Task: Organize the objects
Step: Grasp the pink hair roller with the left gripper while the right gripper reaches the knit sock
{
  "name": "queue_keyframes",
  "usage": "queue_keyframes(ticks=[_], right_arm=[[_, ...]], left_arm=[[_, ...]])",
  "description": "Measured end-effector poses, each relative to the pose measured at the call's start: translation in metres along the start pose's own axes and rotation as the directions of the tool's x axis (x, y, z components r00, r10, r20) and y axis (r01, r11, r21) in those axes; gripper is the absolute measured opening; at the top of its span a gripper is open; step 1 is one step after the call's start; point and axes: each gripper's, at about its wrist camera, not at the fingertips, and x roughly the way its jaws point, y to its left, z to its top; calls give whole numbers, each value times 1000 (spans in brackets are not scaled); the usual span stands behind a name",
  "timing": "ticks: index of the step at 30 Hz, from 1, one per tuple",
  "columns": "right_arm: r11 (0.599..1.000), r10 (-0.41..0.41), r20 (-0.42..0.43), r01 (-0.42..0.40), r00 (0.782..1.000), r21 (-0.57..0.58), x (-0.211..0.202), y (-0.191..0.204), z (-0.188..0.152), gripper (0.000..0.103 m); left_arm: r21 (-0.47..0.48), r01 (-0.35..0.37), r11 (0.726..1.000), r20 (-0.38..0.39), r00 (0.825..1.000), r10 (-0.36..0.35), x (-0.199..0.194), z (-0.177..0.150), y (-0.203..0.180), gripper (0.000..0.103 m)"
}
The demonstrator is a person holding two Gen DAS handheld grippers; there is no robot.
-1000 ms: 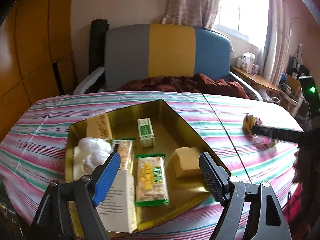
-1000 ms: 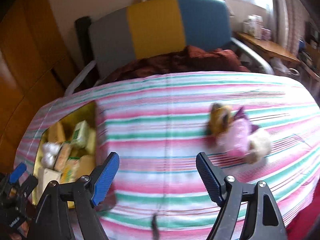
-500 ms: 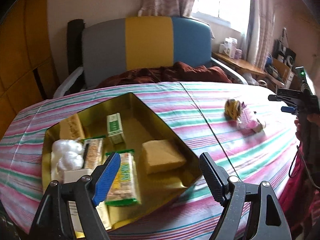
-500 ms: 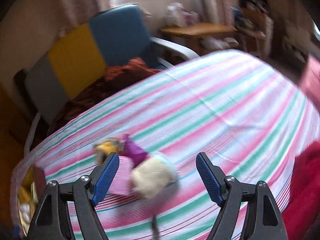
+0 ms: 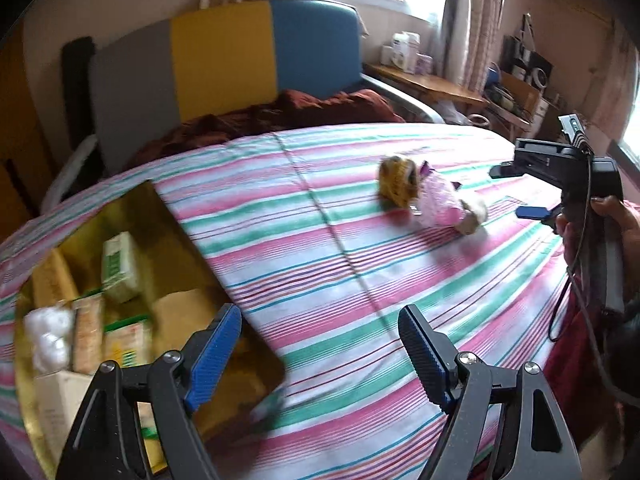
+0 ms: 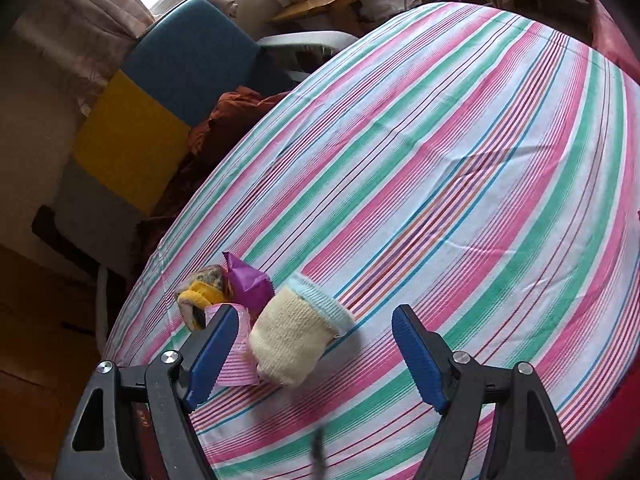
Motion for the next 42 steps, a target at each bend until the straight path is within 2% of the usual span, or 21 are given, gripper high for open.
queue_keyframes(ticks=[6,14,25,29,31,32,33,34,36,38,42], right_arm=[[999,33,-16,-33,999,-1,1,1,0,81],[998,64,-14,-64,998,-13,-1,4,-1,81],[996,89,-33,-90,995,-2,6,4,2,81],[996,85,-39,-85,996,3,9,3,2,81],[997,79,-46,-79,996,-2,10,4,2,81],[997,76,-50,-77,996,-5,11,4,2,81],[997,72,-54,-73,996,-9,12,5,1,81],[998,68,-59,-69,996,-13,13,5,1,81],[998,63,-69,-65,996,-26,15,7,0,81],[998,53,-82,-57,995,-41,17,10,-1,81],[997,36,-104,-43,994,-66,22,13,-4,81]], left_arm=[[-18,100,995,-41,994,-101,29,22,-23,81],[-100,239,966,-76,966,-247,77,61,-48,81],[-167,303,938,-92,943,-321,143,99,-72,86],[-219,330,918,-129,923,-362,170,103,-74,86],[-248,349,904,-147,909,-391,181,104,-74,78],[-246,354,902,-139,909,-394,181,105,-75,75],[-236,372,898,-131,903,-409,182,105,-77,65],[-230,392,891,-129,895,-427,182,105,-78,65],[-209,395,894,-120,897,-425,178,100,-77,65],[-193,409,892,-120,892,-436,171,92,-74,64],[-161,395,904,-120,902,-415,150,74,-69,64]])
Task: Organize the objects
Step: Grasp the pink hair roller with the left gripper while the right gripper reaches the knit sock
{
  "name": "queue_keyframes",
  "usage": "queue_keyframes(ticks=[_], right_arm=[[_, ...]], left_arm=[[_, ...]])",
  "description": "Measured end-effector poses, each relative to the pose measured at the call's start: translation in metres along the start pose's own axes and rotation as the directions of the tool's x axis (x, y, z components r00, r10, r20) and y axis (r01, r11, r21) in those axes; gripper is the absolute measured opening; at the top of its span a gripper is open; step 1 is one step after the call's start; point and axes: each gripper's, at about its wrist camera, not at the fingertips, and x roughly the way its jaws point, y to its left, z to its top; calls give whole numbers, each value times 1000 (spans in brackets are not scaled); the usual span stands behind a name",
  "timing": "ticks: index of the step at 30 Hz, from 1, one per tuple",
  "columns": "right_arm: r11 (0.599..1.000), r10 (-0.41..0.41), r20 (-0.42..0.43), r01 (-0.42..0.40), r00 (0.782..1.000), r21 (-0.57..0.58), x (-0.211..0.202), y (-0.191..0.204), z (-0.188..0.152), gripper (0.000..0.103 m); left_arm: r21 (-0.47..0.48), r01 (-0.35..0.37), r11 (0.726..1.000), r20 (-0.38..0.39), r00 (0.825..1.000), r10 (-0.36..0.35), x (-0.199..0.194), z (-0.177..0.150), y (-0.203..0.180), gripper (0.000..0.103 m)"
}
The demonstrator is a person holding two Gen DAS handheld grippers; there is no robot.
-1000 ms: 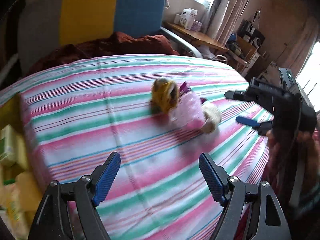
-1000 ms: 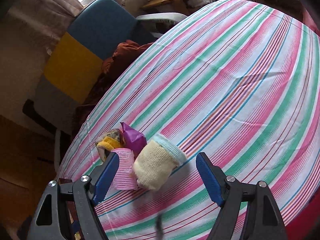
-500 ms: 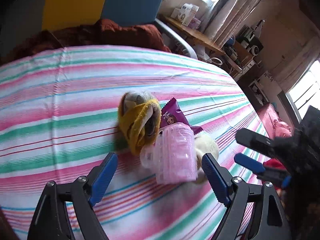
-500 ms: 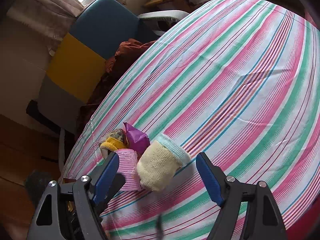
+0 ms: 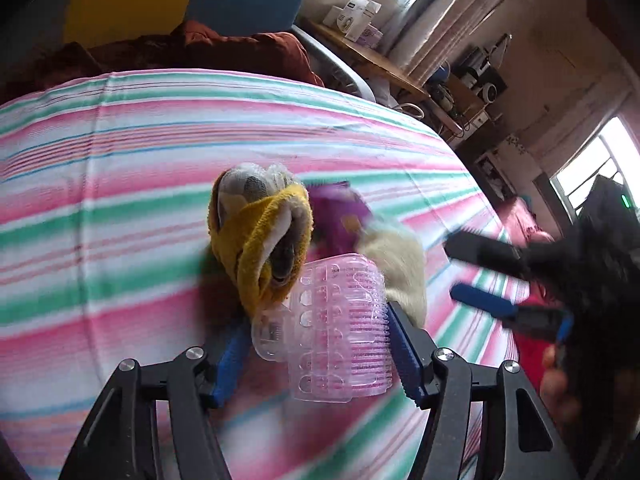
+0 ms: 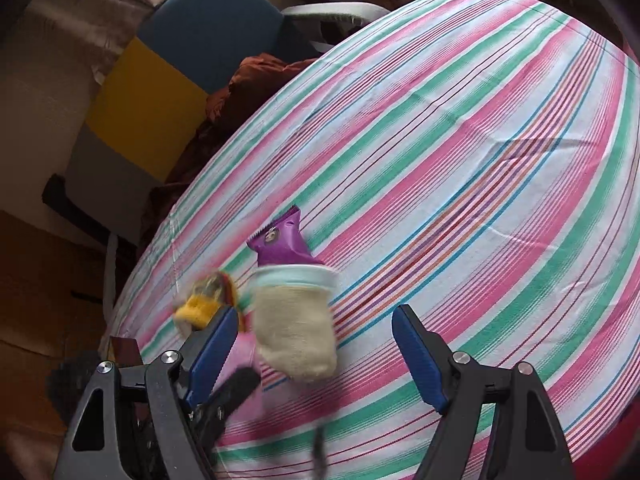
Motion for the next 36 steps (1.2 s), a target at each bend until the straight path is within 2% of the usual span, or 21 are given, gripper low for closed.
queue_keyframes(ticks=[3,5,7,9,12,15,16,17,18,19,20,22,24,25,26,28,30,33,36], right_arm=[[999,17,27,-15,999,-49,-6,9,-1,81],[988,80,60,-71,995,-140,-14,26,-6,80],[972,116,36,-106,993,-209,-12,40,-12,80],[954,100,3,-95,995,-284,-6,55,-19,80],[932,81,-76,-103,994,-346,8,67,-31,80],[911,-22,-118,-29,993,-410,25,76,-40,80],[901,-79,-105,27,991,-432,29,77,-42,77],[882,-200,-30,167,979,-440,30,75,-41,73],[877,-242,5,221,970,-426,30,70,-37,70],[894,-236,29,229,971,-386,24,64,-31,70],[931,-164,31,164,986,-327,15,55,-25,70],[962,-35,-1,33,999,-270,7,47,-22,70],[953,53,-23,-57,998,-299,2,54,-22,71],[935,117,-56,-129,992,-332,2,62,-26,71],[898,180,-122,-214,976,-385,4,75,-35,71],[844,195,-220,-278,956,-458,11,91,-50,72],[797,134,-277,-270,951,-540,22,106,-67,72],[769,80,-333,-271,939,-579,32,111,-81,74],[757,95,-370,-308,924,-576,31,114,-86,77]], left_arm=[[49,-23,999,-1,1000,23,-13,-19,-1,64],[93,-41,995,-3,999,42,-21,-33,-3,63],[136,-48,990,-1,999,49,-28,-45,-5,63],[168,-66,984,5,998,66,-35,-57,-5,63],[162,-63,985,9,998,62,-44,-68,-2,63],[156,-58,986,14,998,57,-46,-73,-1,63],[156,-56,986,14,998,55,-48,-76,0,63],[157,-54,986,14,999,52,-50,-78,-1,63],[161,-53,986,15,999,51,-51,-80,-1,63],[164,-53,985,17,999,51,-53,-83,0,63],[167,-53,985,18,999,50,-55,-86,0,63],[173,-51,984,19,999,49,-58,-90,1,63],[190,-53,980,18,999,50,-60,-94,0,63],[202,-55,978,18,998,52,-61,-96,-1,63],[219,-59,974,20,998,56,-65,-102,0,63],[239,-66,969,23,998,62,-67,-107,-1,63],[266,-75,961,28,997,71,-70,-112,-3,63],[296,-86,951,34,996,79,-72,-118,-5,63],[313,-92,945,40,996,84,-71,-123,-7,63]])
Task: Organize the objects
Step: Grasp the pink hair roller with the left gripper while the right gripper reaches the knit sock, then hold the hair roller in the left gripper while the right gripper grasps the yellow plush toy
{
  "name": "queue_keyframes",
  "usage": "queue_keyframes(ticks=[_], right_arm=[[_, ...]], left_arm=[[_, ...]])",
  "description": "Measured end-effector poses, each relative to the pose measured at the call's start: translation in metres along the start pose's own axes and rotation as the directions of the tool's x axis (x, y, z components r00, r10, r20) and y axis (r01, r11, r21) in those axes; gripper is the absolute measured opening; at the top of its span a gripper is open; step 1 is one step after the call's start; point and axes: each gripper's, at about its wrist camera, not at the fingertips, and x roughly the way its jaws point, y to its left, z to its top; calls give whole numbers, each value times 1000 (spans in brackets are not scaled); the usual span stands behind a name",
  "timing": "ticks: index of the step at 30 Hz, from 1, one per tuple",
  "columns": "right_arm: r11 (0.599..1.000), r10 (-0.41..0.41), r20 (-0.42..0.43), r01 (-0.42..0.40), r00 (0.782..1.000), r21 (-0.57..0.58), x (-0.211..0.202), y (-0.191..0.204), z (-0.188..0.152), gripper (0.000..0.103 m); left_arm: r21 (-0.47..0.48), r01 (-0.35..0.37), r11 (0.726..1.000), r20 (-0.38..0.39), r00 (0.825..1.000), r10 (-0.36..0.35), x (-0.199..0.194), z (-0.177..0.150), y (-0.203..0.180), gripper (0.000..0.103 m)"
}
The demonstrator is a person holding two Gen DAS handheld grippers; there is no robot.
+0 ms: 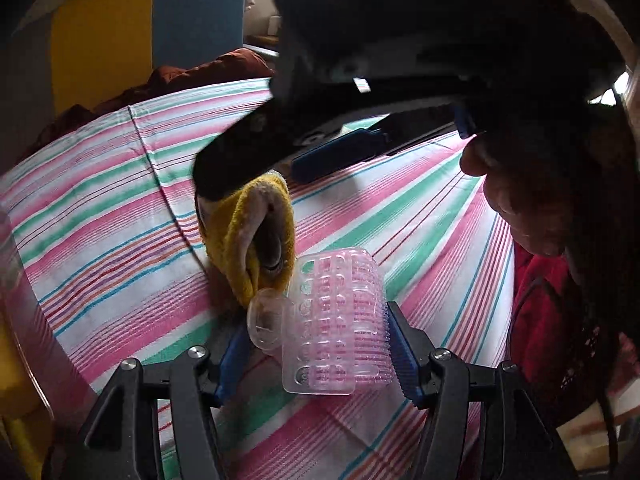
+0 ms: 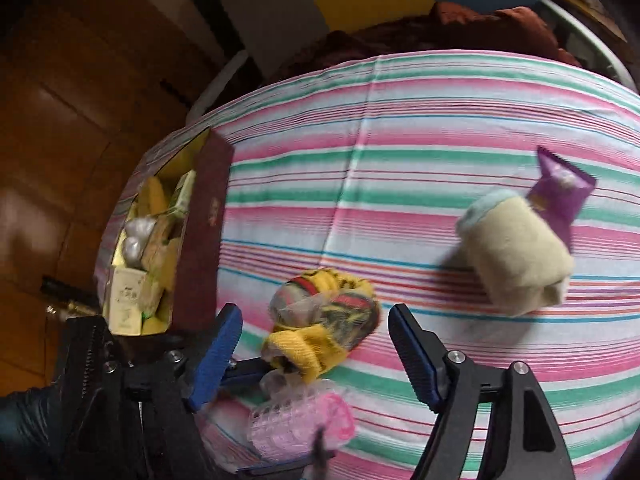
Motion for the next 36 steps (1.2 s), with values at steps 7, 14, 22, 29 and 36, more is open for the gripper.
queue_keyframes(ticks=[7,14,22,29,36], right_arm=[[998,-52,-63,51,997,-22,22,11,0,80],[989,-143,-74,140,987,-52,34,17,-2,57],[982,-190,-81,188,978,-26,37,12,-3,51],[963,-268,-14,269,963,24,22,1,-1,39],[953,-299,-5,299,954,53,21,-6,1,38]], left_arm=[[10,-3,1000,9,1000,3,1,-4,0,63],[29,-29,999,15,999,29,4,-7,-4,63],[69,-93,993,24,996,92,7,-12,-12,63],[85,-121,989,39,992,118,8,-16,-15,62],[91,-134,987,47,990,130,8,-18,-15,62]])
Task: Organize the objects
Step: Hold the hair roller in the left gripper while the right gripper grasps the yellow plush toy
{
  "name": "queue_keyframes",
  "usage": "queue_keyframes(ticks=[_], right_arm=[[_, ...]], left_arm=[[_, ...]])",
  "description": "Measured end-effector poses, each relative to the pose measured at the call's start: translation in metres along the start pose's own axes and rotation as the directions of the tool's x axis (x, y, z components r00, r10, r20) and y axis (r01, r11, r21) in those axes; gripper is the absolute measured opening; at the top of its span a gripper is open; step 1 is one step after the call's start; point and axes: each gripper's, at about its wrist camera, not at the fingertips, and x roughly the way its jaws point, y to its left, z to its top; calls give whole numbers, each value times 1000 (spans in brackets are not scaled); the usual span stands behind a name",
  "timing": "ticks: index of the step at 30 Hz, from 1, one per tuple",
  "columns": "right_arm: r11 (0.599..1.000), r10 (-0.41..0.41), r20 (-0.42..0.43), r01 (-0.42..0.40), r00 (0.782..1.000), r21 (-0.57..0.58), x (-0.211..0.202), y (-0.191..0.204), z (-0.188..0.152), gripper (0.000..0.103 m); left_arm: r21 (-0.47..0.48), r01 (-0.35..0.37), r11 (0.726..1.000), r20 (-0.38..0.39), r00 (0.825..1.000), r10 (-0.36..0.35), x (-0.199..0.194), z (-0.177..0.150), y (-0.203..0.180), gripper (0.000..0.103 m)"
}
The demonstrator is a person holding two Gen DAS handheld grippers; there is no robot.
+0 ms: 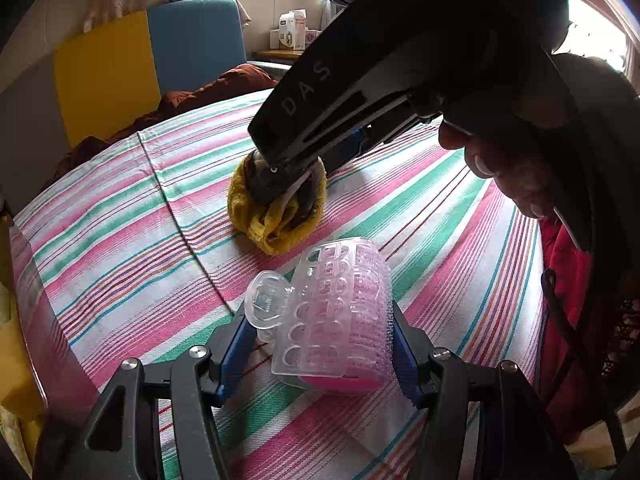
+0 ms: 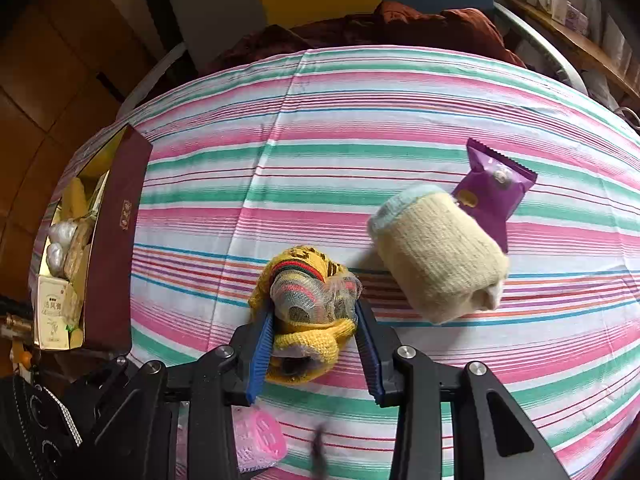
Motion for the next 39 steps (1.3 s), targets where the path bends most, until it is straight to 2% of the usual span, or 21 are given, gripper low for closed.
queue_keyframes(ticks=[10,18,23,28,31,36,38,39], right_arm=[[999,-20,12,20,1000,39,-2,-7,0,37],[999,-13,-12,13,1000,48,2,-9,0,38],[998,-1,-35,3,999,66,6,-12,-1,42],[992,25,-49,-19,998,121,8,-19,0,51],[994,19,-54,-13,998,111,10,-16,0,53],[996,-4,-53,9,999,87,12,-10,0,53],[997,-17,-47,20,999,72,11,-9,0,50],[998,-12,-43,15,999,68,11,-8,1,43]], left_arm=[[4,-9,1000,8,1000,9,-1,-3,1,62],[10,-22,1000,10,1000,22,-2,-4,5,62],[8,-27,1000,13,1000,27,-2,-5,8,62],[4,-25,1000,15,1000,25,-3,-6,10,62],[1,-22,1000,18,1000,22,-3,-7,13,62],[-4,-17,1000,21,1000,17,-3,-7,18,62],[-5,-17,1000,21,1000,17,-3,-7,20,62],[-4,-17,1000,21,1000,17,-7,-11,21,62]])
